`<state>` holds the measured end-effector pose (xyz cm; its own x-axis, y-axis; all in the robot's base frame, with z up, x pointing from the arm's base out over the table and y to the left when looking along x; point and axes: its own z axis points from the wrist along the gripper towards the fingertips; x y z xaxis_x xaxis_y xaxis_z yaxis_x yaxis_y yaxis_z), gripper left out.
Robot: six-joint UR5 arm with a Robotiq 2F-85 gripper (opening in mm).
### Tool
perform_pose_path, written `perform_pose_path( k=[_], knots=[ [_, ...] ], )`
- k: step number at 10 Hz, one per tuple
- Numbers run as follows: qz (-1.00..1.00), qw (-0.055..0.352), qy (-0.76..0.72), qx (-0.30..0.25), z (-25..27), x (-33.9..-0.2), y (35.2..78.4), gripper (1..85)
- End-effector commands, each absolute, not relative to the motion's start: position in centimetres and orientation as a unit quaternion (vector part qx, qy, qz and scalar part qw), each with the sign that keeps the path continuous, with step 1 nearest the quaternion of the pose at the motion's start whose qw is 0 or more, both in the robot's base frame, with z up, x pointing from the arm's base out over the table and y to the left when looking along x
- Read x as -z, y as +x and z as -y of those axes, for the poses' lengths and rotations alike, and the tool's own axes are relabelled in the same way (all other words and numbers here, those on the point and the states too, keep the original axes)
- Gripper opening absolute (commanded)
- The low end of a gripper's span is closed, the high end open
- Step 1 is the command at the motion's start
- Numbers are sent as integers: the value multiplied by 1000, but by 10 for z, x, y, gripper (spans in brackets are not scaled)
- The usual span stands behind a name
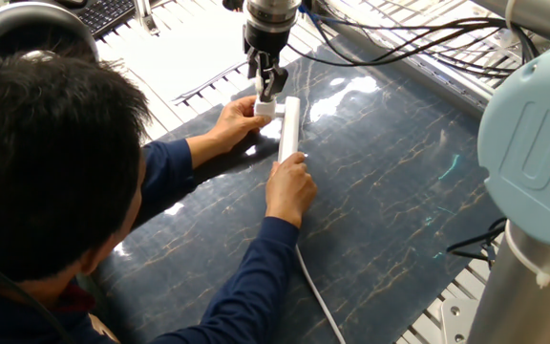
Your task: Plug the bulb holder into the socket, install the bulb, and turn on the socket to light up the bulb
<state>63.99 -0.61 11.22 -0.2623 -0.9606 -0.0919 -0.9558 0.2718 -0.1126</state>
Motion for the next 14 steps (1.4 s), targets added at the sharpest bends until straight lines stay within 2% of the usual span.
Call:
perform_pose_path(
  k=[1, 5, 7, 9, 10, 11, 12, 14],
  knots=[
    [-798, 79, -598, -2, 1, -109, 632, 590],
    [-790, 80, -608, -1, 10, -110, 629, 590],
    [-792, 80, -606, 0, 11, -110, 629, 533],
    [-796, 79, -600, 0, 11, -110, 631, 380],
    [-798, 80, -597, 1, 11, -110, 633, 273],
    [-803, 81, -590, 2, 11, -109, 634, 100],
    [-816, 76, -573, -5, 11, -109, 630, 10],
    [-854, 62, -517, -8, 16, -107, 624, 10]
  ],
)
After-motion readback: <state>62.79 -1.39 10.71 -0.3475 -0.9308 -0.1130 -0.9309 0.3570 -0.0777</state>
